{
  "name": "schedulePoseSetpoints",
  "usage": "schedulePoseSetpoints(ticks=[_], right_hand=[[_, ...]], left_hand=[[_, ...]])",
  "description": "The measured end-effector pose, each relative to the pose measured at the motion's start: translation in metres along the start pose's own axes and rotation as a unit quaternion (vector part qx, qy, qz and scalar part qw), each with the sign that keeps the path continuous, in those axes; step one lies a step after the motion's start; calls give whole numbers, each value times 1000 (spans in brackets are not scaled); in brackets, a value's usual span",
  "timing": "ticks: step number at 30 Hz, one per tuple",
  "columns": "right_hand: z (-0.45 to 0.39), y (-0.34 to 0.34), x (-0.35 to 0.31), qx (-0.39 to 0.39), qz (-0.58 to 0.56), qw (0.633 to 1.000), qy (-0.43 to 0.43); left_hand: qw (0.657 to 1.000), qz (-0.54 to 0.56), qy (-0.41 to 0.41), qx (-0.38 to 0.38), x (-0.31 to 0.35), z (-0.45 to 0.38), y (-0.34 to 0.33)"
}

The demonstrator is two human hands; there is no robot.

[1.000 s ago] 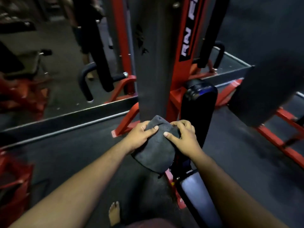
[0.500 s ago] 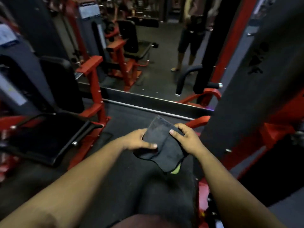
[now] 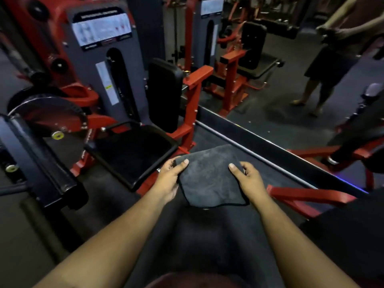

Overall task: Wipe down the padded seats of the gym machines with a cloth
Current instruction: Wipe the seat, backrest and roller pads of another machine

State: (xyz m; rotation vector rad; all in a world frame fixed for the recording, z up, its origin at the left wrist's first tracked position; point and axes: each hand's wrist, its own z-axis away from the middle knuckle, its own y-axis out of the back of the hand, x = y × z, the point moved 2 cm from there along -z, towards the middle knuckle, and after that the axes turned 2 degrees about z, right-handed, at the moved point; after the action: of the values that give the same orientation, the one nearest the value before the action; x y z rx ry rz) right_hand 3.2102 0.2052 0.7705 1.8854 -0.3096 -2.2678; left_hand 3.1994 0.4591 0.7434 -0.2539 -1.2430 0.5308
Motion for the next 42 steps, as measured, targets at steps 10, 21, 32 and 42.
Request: schedulePoseSetpoints(ticks=[10, 21, 32, 42], right_hand=[[-137, -102, 5, -172, -145, 968, -107], [-280, -233, -3, -401, 168, 900, 33], [-346, -466, -1, -458, 426, 708, 329], [-332, -628, 88, -503, 520, 510, 466]], left_hand=[[982, 48, 160, 85, -14, -62, 64], [920, -37, 14, 389, -10, -120, 111], [857, 116, 93, 494, -52, -191, 222], [695, -220, 79, 680, -111, -231, 291]])
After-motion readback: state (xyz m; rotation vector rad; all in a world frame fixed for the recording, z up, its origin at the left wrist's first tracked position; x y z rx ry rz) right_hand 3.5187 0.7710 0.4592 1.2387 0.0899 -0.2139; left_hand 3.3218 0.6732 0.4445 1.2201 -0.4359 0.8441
